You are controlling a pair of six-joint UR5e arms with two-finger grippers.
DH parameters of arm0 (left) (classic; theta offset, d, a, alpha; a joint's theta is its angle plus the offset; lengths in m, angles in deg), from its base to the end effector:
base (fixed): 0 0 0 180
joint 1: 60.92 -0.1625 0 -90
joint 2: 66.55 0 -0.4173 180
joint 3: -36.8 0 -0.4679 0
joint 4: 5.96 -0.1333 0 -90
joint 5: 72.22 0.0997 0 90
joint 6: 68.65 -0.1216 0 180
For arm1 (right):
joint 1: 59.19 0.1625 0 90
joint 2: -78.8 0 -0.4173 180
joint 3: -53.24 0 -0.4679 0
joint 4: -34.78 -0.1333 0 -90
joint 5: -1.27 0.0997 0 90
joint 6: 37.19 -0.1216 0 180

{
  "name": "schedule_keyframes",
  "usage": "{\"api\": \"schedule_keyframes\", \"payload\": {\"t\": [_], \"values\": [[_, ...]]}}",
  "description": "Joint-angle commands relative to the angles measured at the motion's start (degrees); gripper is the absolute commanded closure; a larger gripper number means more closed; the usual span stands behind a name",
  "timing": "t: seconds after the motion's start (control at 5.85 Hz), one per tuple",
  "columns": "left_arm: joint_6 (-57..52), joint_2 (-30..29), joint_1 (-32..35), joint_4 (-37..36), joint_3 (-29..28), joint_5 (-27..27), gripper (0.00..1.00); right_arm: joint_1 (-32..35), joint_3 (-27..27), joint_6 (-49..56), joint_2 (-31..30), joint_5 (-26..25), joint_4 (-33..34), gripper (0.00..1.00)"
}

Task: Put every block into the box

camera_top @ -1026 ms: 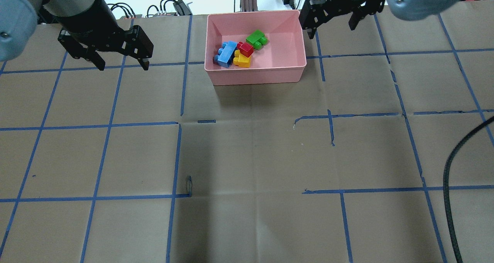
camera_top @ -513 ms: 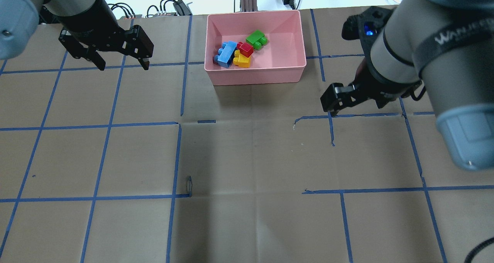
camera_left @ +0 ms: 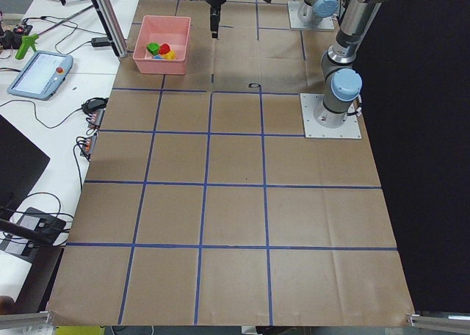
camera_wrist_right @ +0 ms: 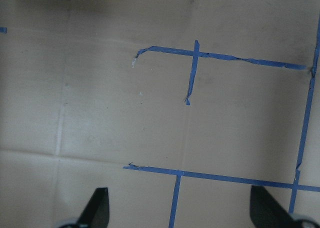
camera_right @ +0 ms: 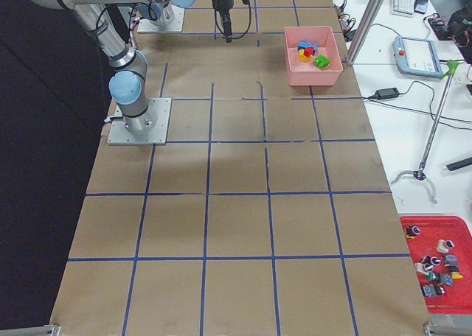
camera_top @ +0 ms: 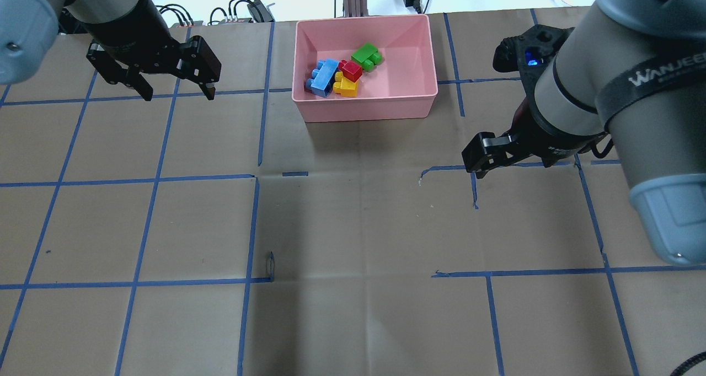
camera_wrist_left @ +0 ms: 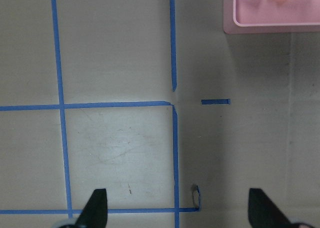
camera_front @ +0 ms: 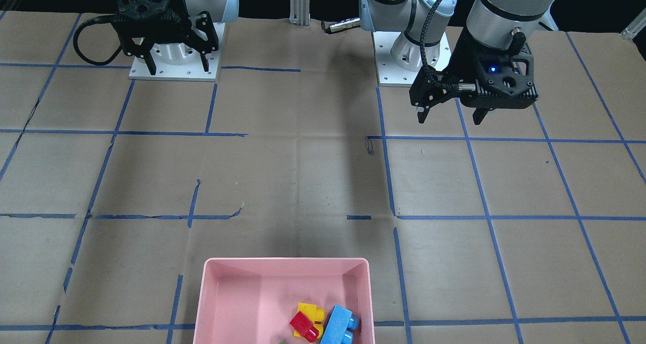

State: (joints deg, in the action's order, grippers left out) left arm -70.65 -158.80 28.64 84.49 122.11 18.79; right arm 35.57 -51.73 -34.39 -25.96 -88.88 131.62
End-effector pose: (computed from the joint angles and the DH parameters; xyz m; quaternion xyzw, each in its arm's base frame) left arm -0.1266 -0.5887 0.4814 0.0135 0.9997 -0.0172 0.0092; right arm 0.1719 -0.4620 0.4550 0.0657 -0.9962 0.0578 0.0003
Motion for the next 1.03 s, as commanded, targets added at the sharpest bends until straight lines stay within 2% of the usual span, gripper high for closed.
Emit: {"api": "schedule_keyframes", "payload": {"t": [0.0, 0.85], "values": [[0.06, 0.14, 0.0, -0.01, 0.03, -0.12, 0.0, -0.1, 2.99, 0.01, 2.27, -0.03, -0.25, 0.0], [1.8, 0.23, 0.0, -0.01, -0.06, -0.3, 0.0, -0.1, 3.02, 0.01, 3.08, 0.85, 0.54, 0.0]]}}
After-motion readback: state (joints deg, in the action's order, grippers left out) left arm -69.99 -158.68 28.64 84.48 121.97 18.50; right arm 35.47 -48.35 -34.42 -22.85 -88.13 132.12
